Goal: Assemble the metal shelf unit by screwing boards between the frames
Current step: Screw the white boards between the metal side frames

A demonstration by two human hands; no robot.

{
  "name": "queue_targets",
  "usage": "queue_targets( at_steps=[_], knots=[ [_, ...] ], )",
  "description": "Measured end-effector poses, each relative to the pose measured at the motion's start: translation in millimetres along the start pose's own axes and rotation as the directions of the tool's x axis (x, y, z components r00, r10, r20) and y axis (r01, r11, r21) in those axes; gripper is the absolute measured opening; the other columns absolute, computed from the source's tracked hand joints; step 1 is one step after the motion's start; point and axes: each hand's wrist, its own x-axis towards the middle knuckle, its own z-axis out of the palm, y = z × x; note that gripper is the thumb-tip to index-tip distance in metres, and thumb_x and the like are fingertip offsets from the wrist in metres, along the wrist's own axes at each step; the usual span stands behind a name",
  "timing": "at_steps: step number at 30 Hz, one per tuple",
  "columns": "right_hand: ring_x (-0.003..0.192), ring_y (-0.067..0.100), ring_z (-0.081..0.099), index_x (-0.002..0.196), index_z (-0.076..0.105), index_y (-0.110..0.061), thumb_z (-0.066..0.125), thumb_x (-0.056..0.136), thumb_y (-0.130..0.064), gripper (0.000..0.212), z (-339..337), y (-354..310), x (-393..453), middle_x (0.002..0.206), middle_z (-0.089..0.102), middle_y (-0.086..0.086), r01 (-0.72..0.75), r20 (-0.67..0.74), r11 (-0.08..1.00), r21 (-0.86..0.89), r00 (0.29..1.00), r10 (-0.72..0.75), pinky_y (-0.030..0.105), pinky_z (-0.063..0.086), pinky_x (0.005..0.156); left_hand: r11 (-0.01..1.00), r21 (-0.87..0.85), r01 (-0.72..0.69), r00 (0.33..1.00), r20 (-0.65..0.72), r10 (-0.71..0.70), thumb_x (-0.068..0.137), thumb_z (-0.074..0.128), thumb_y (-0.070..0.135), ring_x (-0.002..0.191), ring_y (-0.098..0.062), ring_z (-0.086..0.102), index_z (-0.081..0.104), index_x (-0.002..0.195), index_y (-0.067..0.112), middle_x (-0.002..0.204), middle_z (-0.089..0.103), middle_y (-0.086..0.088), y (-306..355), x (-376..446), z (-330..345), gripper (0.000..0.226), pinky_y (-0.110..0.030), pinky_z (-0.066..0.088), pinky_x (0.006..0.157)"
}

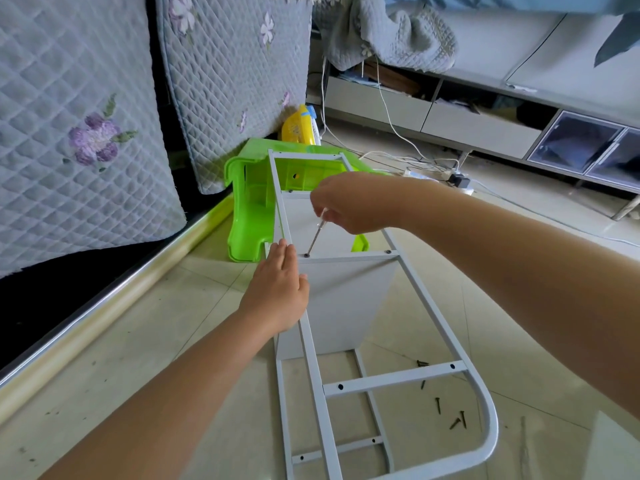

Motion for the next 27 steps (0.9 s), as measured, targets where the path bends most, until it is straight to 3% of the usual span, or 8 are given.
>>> queue_targets(
  at_steps=[7, 9, 13, 16, 19, 22, 25, 27],
  knots=[
    [0.083, 0.023, 0.047, 0.091, 0.061, -0.001, 0.041, 0.096, -0.021, 0.029, -8, 8, 11, 0.08, 0.057, 0.006, -0.012, -0.011, 1.0, 0.005, 1.0, 0.012, 0.03, 0.034, 0.071, 1.0, -0.013, -0.002, 1.0, -0.001, 0.002, 0.101, 0.024, 0.017, 0.144, -0.02, -0.009, -0.001, 0.147, 0.003, 0.156, -0.01, -0.01, 1, -1, 2, 0.055, -0.027, -0.002, 0.115],
    [0.075, 0.022, 0.042, 0.074, 0.054, -0.001, 0.041, 0.096, -0.023, 0.034, -9, 8, 15, 0.061, 0.042, 0.001, -0.066, -0.013, 0.998, 0.006, 0.998, 0.066, 0.027, 0.03, 0.065, 1.0, -0.016, -0.004, 1.0, -0.004, 0.004, 0.101, 0.023, 0.017, 0.144, -0.02, -0.009, -0.002, 0.147, 0.003, 0.156, -0.01, -0.01, 0, -1, 3, 0.055, -0.026, -0.003, 0.115],
    [0.063, 0.022, 0.037, 0.055, 0.03, -0.009, 0.041, 0.095, -0.019, 0.042, -8, -4, 24, 0.058, 0.031, 0.0, -0.164, 0.01, 0.986, 0.036, 0.986, 0.164, 0.026, 0.031, 0.059, 0.999, -0.04, 0.005, 1.0, 0.003, -0.005, 0.101, 0.024, 0.016, 0.144, -0.02, -0.009, -0.002, 0.147, 0.003, 0.156, -0.011, -0.011, 0, -2, 3, 0.055, -0.027, -0.002, 0.115],
    [0.062, 0.022, 0.041, 0.058, 0.034, -0.007, 0.038, 0.095, -0.017, 0.038, -7, -7, 22, 0.061, 0.033, 0.0, -0.186, 0.034, 0.981, 0.06, 0.982, 0.184, 0.027, 0.034, 0.053, 0.999, -0.04, -0.002, 1.0, 0.003, 0.002, 0.101, 0.024, 0.016, 0.144, -0.02, -0.009, 0.0, 0.147, 0.002, 0.156, -0.01, -0.012, 0, -3, 2, 0.055, -0.027, -0.002, 0.115],
    [0.066, 0.027, 0.055, 0.091, 0.047, -0.007, 0.036, 0.097, -0.02, 0.018, -7, 4, 9, 0.071, 0.042, -0.001, -0.176, 0.14, 0.981, 0.084, 0.977, 0.163, 0.031, 0.045, 0.061, 1.0, -0.031, -0.007, 1.0, -0.009, 0.007, 0.101, 0.025, 0.017, 0.144, -0.021, -0.008, 0.0, 0.147, 0.001, 0.156, -0.008, -0.012, -1, -5, 4, 0.055, -0.028, -0.002, 0.115],
    [0.093, 0.03, 0.057, 0.108, 0.051, -0.005, 0.038, 0.095, -0.011, 0.019, -7, 6, -3, 0.098, 0.057, 0.01, -0.115, 0.127, 0.992, 0.041, 0.986, 0.109, 0.034, 0.045, 0.077, 0.998, -0.052, -0.018, 1.0, -0.009, 0.017, 0.101, 0.025, 0.016, 0.144, -0.022, -0.008, -0.001, 0.147, 0.0, 0.156, -0.008, -0.013, -2, -6, 6, 0.056, -0.028, -0.001, 0.116],
    [0.101, 0.028, 0.054, 0.109, 0.056, -0.005, 0.04, 0.095, -0.013, 0.023, -5, 0, -3, 0.108, 0.059, 0.012, 0.002, 0.04, 0.999, -0.041, 0.999, -0.001, 0.035, 0.042, 0.084, 0.997, -0.077, -0.018, 1.0, -0.019, 0.017, 0.1, 0.026, 0.016, 0.144, -0.022, -0.007, 0.0, 0.147, 0.0, 0.156, -0.007, -0.013, -1, -6, 6, 0.056, -0.028, -0.001, 0.116],
    [0.091, 0.027, 0.051, 0.103, 0.058, -0.003, 0.037, 0.097, -0.016, 0.025, -6, -3, 0, 0.095, 0.06, 0.011, 0.06, 0.007, 0.993, -0.099, 0.998, -0.059, 0.034, 0.039, 0.077, 0.997, -0.075, -0.028, 0.999, -0.038, 0.025, 0.1, 0.028, 0.014, 0.144, -0.022, -0.006, 0.002, 0.146, -0.001, 0.156, -0.006, -0.015, -2, -4, 7, 0.055, -0.028, -0.001, 0.116]
  ],
)
